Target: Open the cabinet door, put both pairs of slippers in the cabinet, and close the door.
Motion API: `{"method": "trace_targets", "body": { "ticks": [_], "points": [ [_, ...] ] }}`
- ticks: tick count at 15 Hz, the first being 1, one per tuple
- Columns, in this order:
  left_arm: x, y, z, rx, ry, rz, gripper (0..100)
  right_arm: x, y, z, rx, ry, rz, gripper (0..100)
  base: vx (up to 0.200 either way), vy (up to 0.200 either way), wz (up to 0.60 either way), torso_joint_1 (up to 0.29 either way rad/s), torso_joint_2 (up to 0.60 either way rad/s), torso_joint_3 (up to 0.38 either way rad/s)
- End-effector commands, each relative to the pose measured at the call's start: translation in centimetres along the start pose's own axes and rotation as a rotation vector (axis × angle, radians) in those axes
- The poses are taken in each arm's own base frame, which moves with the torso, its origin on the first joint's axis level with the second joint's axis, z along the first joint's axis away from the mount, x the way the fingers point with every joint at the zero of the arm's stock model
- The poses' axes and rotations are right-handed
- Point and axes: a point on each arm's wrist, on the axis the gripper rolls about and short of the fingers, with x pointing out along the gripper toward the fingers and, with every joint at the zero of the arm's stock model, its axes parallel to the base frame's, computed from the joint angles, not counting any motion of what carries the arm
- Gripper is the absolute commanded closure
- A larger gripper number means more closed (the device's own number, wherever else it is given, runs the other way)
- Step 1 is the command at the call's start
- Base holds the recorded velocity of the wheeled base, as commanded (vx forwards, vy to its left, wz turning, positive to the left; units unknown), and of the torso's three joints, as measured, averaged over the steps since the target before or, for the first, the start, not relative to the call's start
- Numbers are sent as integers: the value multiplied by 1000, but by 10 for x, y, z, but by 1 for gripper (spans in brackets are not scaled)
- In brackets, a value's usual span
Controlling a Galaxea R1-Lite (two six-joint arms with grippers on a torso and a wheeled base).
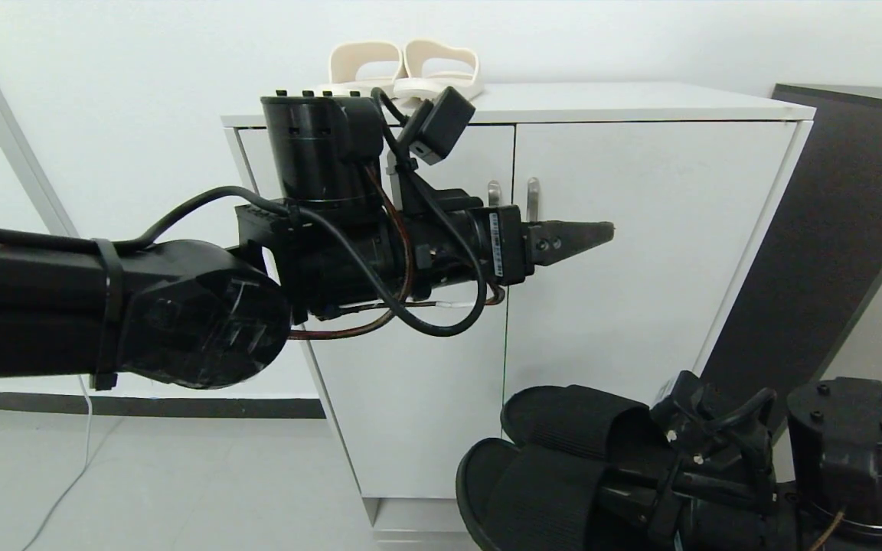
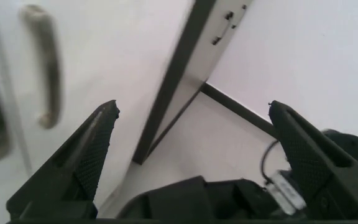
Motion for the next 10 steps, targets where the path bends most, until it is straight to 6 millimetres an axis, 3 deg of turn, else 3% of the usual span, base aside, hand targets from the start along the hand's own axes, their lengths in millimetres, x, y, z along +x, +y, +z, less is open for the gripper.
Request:
{"method": "trace_targets", "body": {
  "ticks": [1, 5, 10],
  "points": [
    [-1, 9, 0, -3, -2, 27, 0, 1, 0, -1, 1, 3, 0, 100, 0, 0, 0, 0, 0, 0],
    [2, 14, 2, -12, -26, 97, 0, 1, 0, -1, 1, 5, -1, 100, 0, 0, 0, 0, 0, 0],
    [23, 28, -1, -12, -45, 162, 0, 2, 0, -1, 1, 4, -3, 100, 0, 0, 0, 0, 0, 0]
  ]
}}
